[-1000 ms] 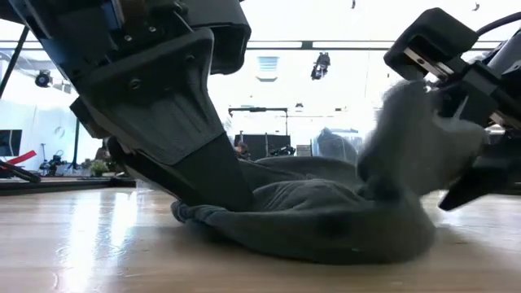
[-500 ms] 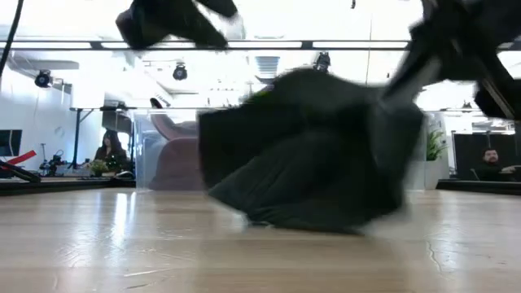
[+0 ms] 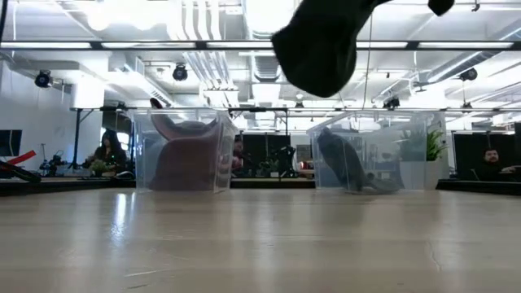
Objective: Pick & Place hat
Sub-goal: Put the black cap into the right transparent bin
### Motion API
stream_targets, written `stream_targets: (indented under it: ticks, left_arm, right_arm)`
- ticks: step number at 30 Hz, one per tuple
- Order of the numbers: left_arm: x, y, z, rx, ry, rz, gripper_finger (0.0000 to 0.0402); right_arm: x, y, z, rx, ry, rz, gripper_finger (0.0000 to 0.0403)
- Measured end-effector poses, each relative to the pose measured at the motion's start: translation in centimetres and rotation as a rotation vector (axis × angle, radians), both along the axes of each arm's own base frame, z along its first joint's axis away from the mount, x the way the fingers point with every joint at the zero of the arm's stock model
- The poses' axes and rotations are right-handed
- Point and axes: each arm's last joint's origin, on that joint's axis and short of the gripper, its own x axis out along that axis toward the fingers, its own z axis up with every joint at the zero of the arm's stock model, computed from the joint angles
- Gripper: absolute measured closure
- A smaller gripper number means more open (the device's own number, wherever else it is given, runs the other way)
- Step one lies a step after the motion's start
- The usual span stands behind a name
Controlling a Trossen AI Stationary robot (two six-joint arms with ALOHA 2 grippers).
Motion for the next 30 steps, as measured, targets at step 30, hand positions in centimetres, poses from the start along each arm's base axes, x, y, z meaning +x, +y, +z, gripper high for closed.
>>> stream_targets:
  ticks: [30]
  left_arm:
    - [-4.4,3.4,0.8,0.044,0.126,0.048,0.0225]
  right_arm:
    - [0.2,-11.8,-6.3,0.159,0.352,-0.436,0.0390]
